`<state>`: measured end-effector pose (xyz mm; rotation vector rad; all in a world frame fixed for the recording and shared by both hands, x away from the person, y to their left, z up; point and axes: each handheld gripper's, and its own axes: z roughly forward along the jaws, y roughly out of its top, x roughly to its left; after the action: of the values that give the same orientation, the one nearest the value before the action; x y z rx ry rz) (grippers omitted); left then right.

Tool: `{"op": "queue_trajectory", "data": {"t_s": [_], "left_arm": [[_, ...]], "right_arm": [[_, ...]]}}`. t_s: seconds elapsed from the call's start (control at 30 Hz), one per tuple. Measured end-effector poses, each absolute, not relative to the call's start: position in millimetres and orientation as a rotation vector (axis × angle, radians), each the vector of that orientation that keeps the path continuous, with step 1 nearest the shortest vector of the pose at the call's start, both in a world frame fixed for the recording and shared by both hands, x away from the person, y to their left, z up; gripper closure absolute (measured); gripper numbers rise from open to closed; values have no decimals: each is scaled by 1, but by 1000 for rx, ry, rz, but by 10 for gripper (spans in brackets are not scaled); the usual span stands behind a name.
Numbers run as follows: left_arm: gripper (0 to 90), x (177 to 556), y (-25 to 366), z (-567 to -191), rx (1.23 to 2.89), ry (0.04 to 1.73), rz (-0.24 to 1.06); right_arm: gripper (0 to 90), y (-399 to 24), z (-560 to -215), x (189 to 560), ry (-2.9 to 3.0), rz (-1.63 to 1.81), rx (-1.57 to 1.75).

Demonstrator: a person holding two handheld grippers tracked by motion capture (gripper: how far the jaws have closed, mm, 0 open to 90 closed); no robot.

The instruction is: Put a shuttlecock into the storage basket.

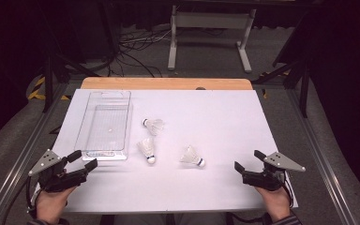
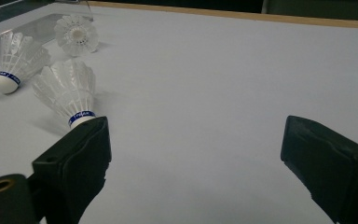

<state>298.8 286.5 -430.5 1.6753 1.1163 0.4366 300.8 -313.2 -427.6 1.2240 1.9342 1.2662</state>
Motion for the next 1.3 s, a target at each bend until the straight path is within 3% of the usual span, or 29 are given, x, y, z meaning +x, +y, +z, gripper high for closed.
{"op": "queue_trajectory", "data": {"t_s": [1.3], "left_arm": [[208, 298, 279, -422, 1646, 1099, 431]], "right_arm": [[89, -314, -428, 301, 1936, 1283, 1238]]}}
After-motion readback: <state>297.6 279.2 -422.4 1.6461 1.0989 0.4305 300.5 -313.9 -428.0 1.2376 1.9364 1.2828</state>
